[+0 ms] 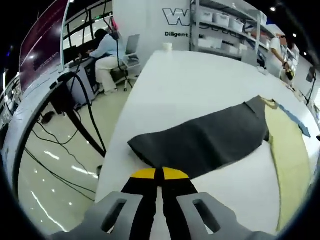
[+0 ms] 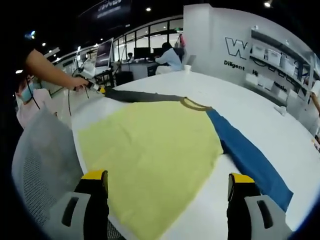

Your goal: Fold the garment on the visible template until the final outline fits inside the template.

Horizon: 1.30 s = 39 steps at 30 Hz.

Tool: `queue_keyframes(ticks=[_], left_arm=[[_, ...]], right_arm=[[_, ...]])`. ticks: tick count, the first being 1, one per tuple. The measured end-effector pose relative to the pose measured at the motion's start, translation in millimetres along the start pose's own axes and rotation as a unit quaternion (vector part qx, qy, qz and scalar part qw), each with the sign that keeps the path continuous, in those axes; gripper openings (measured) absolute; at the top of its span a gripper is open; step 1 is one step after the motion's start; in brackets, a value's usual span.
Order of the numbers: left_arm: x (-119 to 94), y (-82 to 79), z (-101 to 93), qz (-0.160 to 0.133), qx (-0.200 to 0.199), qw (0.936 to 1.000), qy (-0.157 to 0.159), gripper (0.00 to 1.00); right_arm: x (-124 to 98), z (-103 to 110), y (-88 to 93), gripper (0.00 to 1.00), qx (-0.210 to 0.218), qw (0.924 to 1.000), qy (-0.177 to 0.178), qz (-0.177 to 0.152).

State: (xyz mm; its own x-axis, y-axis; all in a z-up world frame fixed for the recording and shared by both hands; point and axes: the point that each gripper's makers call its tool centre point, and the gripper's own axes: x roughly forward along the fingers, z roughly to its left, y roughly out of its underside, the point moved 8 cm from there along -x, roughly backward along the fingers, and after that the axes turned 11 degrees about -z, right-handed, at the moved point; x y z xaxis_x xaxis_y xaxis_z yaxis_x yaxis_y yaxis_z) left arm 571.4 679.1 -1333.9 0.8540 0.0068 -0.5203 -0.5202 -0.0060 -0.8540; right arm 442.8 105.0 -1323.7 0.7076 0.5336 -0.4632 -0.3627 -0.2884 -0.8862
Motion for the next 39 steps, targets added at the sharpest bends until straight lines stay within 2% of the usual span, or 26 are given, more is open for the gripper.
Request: queue_keyframes(ticks=[2,7,12,19,28,34,39], left_arm=[[-2,-13.4,-2.7,-0.022,0.002,0.9997,0.009,0.0],[-7,-39.3,-12.6,-0.054,0.004,0.998,0.031,0.0],[-12,-51.6,-29.3,-0.071,-0.01,0.9958,0.057,0.0],[-17,-69.1,-53.9,-0.097,0.003,0.9904,0.098,0.0],[-25,-103.9,-87.6,-0.138,-0.016,0.9777,0.157,0.0],[-14,-129.9,-102.4,-0.158,-0.023,0.9671,0.198,0.0],[-11,-144.9,-117.6,-0.171,-0.023,0.9593,0.223,0.0]], right_arm=[[-2,0,0.8,0.99,0.001,1.0,0.0,0.0],[-8,-2,4.3,0.99,0.0,1.0,0.005,0.0],[-15,-5,10.1,0.99,0.008,0.9998,0.016,-0.001],[-22,-3,15.9,0.99,0.01,0.9998,0.019,-0.002],[-30,-1,22.7,0.99,0.013,0.9995,0.028,-0.003],[-38,-4,25.9,0.99,0.014,0.9992,0.038,-0.001],[-44,-8,27.3,0.99,0.017,0.9988,0.047,-0.001]])
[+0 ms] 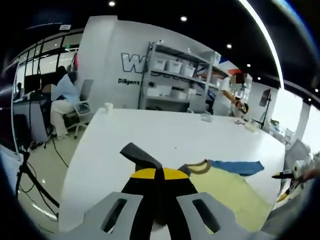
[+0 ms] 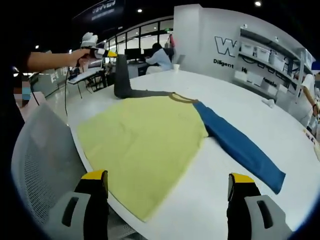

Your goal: Fold the garment on the visible template until the final outline fits inside the template.

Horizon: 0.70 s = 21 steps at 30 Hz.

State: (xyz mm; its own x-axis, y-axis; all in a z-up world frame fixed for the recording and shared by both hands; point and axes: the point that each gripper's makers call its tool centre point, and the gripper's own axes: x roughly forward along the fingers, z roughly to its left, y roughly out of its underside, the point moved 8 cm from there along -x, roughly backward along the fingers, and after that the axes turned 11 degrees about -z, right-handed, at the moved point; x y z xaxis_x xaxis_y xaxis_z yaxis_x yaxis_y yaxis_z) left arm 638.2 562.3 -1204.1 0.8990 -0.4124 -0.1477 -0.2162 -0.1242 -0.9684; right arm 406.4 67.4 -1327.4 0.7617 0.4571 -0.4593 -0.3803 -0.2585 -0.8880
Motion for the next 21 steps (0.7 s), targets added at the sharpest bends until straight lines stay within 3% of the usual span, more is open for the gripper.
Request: queue_keyframes(ticks=[15,21], left_arm=[[21,-32.5,-58.8,-0.031,-0.041,0.9959,0.074,0.0],[31,-34.5,-84.4,-0.024,-0.042,0.9933,0.104,0.0]], right_arm=[[-10,-5,5.7,0.99,0.004,0.9999,0.014,0.003],[-13,-6,5.3,0.99,0.006,0.9998,0.019,0.001]])
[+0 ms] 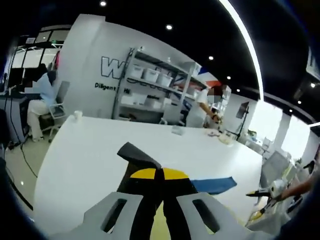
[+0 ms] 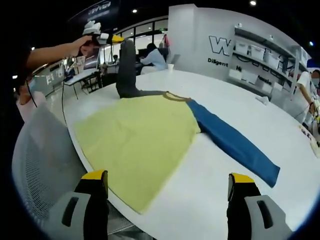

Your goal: Fold the garment on the visible template until the final outline fits inside the template.

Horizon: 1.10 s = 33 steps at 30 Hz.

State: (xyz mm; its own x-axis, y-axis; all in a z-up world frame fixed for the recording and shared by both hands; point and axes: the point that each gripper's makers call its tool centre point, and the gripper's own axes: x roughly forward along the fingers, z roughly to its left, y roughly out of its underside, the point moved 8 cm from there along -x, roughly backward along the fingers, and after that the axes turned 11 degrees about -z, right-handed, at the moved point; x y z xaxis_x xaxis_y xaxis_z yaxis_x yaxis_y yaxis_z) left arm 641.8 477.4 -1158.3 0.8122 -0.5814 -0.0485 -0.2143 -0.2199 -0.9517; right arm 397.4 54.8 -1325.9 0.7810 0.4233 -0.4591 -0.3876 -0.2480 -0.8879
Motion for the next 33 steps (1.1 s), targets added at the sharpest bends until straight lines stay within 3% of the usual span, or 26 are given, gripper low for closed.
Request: queue_keyframes(ticks=[11,25,29,33], left_arm=[[29,13.4,-40.7,0.021,0.003,0.9989,0.042,0.0],[66,59.8,-77.5,0.073,-0.006,0.995,0.067,0.0],[78,84.5,-93.3,0.112,0.001,0.9895,0.091,0.0],[92,105.6,-99.3,0.139,0.013,0.9861,0.09,0.0]], right_arm=[[-6,-1,-0.3,0.99,0.0,1.0,0.005,0.0],[-14,-2,8.4,0.99,0.005,0.9999,0.014,0.006],[-17,-4,8.0,0.99,0.004,0.9998,0.02,0.006],[-19,-6,8.6,0.99,0.008,0.9996,0.026,0.005]])
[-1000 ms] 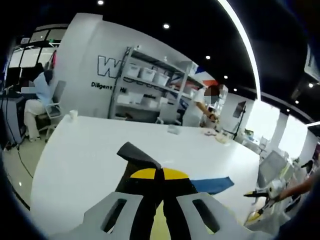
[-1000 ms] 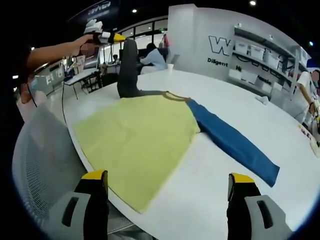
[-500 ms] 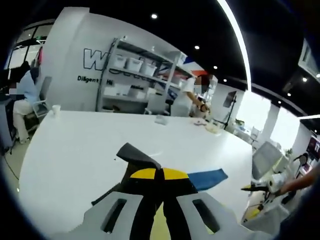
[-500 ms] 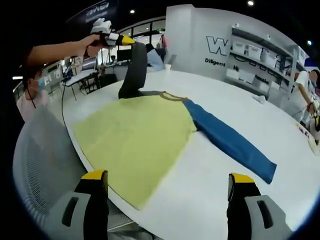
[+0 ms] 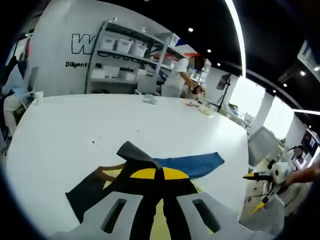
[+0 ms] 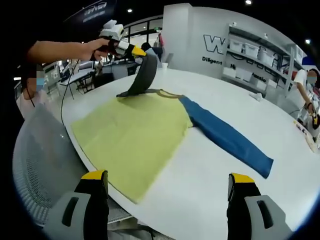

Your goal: Fold the garment on the visible template until the final outline fits inside the template.

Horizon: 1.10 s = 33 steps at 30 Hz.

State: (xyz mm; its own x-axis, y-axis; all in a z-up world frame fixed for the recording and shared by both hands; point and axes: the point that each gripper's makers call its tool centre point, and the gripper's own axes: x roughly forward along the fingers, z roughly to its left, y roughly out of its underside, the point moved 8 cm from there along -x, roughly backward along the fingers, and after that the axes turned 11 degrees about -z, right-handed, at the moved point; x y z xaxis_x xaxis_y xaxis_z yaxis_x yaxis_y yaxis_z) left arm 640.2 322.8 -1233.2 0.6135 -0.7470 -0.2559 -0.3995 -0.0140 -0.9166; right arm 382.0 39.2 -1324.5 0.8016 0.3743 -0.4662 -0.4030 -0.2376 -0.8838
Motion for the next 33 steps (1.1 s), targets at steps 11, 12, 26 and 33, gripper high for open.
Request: queue_keyframes(ticks=[11,12,26,33], left_arm=[[33,24.8,-3.4,0.055,0.023,0.9982,-0.005,0.01],[35,26.9,-3.0,0.058,0.021,0.9981,-0.006,0.01],[69,59.6,-6.0,0.1,0.016,0.9947,-0.019,0.01],[78,77.0,-6.5,0.119,0.0,0.9923,-0.032,0.01]], right_arm=[[-3,-2,2.9,0.99,0.002,0.9999,0.009,0.005],[-3,-1,2.8,0.99,0.002,0.9999,0.009,0.005],[-9,-6,1.3,0.99,-0.008,0.9998,0.018,0.01],[-11,-6,-4.5,0.99,-0.008,0.9997,0.023,0.004]])
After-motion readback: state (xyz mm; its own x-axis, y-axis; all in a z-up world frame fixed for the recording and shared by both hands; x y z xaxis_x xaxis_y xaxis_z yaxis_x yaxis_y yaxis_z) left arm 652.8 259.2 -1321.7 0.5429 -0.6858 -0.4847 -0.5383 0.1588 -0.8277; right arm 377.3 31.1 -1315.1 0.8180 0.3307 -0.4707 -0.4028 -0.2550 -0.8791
